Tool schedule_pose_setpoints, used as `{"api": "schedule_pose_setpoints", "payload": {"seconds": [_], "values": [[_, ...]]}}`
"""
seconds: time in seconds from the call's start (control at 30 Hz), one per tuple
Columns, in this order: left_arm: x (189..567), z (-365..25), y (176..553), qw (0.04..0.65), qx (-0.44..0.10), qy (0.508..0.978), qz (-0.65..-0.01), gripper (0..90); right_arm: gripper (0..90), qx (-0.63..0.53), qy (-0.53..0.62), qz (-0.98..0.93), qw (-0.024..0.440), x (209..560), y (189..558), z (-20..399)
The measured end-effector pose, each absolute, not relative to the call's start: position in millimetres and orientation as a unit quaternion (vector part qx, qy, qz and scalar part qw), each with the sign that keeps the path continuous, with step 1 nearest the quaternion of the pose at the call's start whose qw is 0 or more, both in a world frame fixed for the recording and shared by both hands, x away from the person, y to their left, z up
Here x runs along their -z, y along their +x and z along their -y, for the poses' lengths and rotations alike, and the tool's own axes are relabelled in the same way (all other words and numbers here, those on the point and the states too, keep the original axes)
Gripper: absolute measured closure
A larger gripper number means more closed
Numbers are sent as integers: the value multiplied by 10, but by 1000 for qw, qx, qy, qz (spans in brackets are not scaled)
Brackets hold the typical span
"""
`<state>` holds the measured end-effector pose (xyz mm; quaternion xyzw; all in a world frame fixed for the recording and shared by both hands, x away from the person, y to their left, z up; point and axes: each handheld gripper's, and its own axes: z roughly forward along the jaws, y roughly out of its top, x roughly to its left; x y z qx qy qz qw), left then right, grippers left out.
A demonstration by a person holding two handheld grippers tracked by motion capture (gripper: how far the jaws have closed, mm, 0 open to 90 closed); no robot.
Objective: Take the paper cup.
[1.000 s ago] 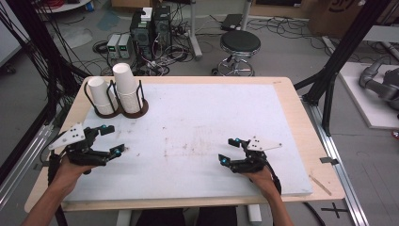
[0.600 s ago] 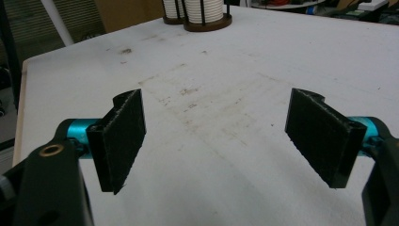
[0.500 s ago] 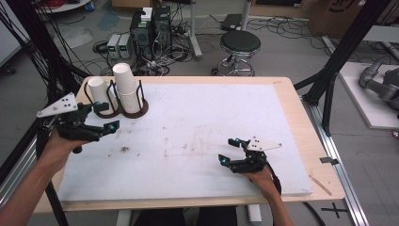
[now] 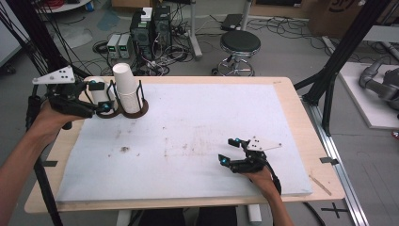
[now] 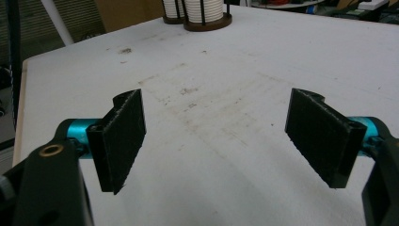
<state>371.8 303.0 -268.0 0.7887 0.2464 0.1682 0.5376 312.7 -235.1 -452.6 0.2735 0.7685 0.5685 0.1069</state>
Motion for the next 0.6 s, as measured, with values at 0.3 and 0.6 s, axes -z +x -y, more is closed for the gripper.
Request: {"api": "schedule_pose_setpoints", "payload": {"seconds": [0.3,0.6], "values": [[2409,-3038,4089,516,-168,810,-223,143,214,-567,273,-770,110,4525,3126,2349],[2235,-3054,4464,481,-152,836,-216,142,214,-565,276,-770,109,4525,3137,2348]]}}
